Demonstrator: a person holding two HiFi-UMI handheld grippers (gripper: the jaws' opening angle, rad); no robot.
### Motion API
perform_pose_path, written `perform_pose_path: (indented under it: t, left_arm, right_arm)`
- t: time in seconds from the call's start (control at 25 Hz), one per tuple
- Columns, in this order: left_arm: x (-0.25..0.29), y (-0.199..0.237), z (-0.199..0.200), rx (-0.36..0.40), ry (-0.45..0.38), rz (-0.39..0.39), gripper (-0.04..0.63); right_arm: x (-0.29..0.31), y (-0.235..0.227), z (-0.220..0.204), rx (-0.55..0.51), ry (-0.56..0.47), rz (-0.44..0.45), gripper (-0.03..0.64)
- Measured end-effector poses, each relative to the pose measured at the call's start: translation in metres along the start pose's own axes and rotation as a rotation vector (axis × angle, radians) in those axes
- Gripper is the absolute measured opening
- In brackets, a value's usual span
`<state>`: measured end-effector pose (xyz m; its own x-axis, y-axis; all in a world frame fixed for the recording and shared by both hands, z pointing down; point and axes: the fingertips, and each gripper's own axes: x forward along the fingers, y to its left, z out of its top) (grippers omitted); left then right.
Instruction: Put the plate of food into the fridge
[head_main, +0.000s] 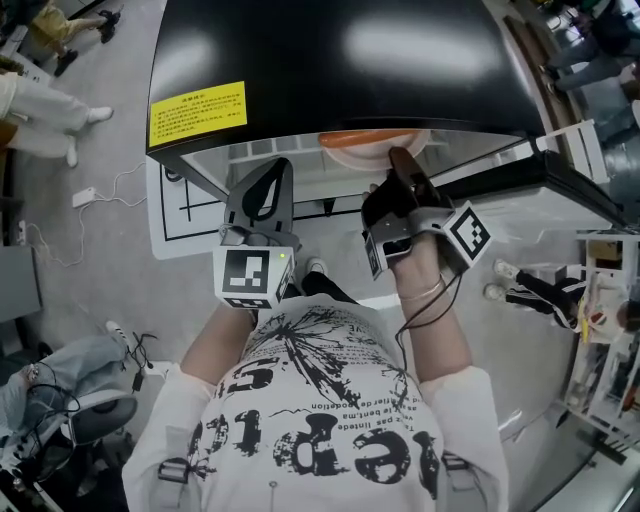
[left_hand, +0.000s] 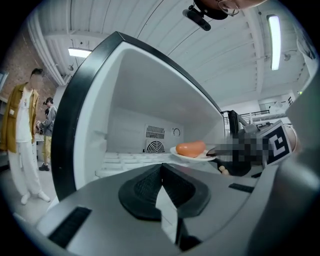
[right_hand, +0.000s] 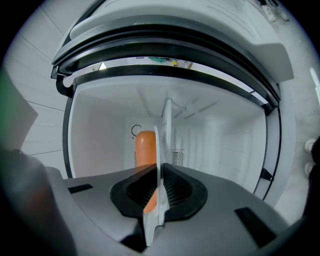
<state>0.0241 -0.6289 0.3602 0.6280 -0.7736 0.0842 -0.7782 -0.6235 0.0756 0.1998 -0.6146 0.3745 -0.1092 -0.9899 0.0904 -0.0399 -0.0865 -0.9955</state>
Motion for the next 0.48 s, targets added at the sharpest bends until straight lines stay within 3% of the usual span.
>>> perform_pose_path:
  t: [0.48]
  left_arm:
    - [-0.0037, -0.0014, -0.0013, -0.014, -0.009, 0.013, 0.008]
  right_arm:
    - [0.0043, 0.0058, 0.0011, -0.008, -0.008, 0.005, 0.031]
